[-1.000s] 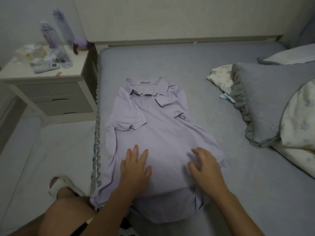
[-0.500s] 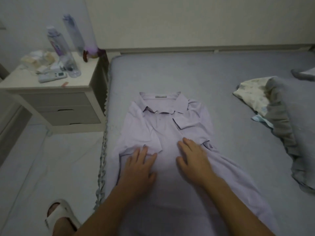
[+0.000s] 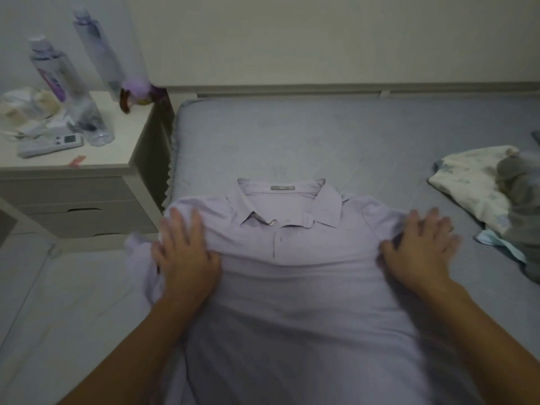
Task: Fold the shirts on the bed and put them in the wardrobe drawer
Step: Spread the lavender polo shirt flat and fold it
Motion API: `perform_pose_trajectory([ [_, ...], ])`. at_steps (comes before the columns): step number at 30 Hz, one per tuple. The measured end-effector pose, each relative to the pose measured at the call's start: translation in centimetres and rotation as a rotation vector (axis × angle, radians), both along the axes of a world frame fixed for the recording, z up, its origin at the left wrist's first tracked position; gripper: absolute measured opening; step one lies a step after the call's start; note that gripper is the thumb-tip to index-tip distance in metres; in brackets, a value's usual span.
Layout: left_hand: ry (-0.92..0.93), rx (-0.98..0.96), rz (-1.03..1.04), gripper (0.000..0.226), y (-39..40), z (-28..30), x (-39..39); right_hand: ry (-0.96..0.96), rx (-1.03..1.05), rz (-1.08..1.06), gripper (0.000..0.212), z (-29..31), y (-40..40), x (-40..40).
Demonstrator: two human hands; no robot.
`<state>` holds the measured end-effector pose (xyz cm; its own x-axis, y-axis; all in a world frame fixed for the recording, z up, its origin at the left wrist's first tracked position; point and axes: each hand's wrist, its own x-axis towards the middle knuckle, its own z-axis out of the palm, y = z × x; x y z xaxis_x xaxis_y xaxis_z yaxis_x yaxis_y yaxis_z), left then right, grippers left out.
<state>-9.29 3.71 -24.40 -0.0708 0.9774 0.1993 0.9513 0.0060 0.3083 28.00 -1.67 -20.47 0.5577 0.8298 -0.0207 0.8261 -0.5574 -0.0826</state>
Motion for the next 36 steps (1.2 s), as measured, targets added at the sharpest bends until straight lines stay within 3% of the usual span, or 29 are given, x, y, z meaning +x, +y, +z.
perform_pose_trajectory([
  [3,0.070,-0.037,-0.332,0.068,0.6,0.3,4.1,0.118,0.042,0.404,0.071,-1.4,1.1,-5.0],
  [5,0.134,-0.195,-0.322,0.069,1.6,-0.1,5.5,0.121,-0.058,0.486,0.068,-3.2,2.0,-7.0],
  [9,0.254,-0.330,-0.340,0.075,3.9,-1.0,6.2,0.039,-0.111,0.389,0.072,-5.3,3.3,-5.0],
  [14,0.152,-0.356,-0.489,0.074,6.3,-1.1,13.1,0.024,-0.130,0.283,0.075,-5.2,3.9,2.0],
  [19,0.222,-0.163,-0.456,0.078,8.3,-3.1,11.3,0.019,-0.130,0.292,0.081,-5.0,6.2,7.1],
  [25,0.200,-0.187,-0.453,0.075,10.0,-3.6,9.7,-0.062,-0.200,0.224,0.072,-4.4,7.3,5.0],
  [27,0.199,-0.211,-0.467,0.078,10.2,-3.7,9.4,-0.081,-0.128,0.189,0.070,-3.2,5.7,3.0],
  [31,0.249,-0.354,-0.439,0.074,10.8,-2.9,8.3,0.091,0.139,0.168,0.074,-0.9,-3.7,1.5],
  [33,0.264,-0.384,-0.365,0.072,10.0,-1.6,8.9,0.151,0.124,0.127,0.081,-0.6,-10.2,2.1],
  [36,0.195,-0.228,-0.343,0.066,3.8,0.6,10.8,0.161,-0.042,0.159,0.083,-1.6,-19.7,2.4],
])
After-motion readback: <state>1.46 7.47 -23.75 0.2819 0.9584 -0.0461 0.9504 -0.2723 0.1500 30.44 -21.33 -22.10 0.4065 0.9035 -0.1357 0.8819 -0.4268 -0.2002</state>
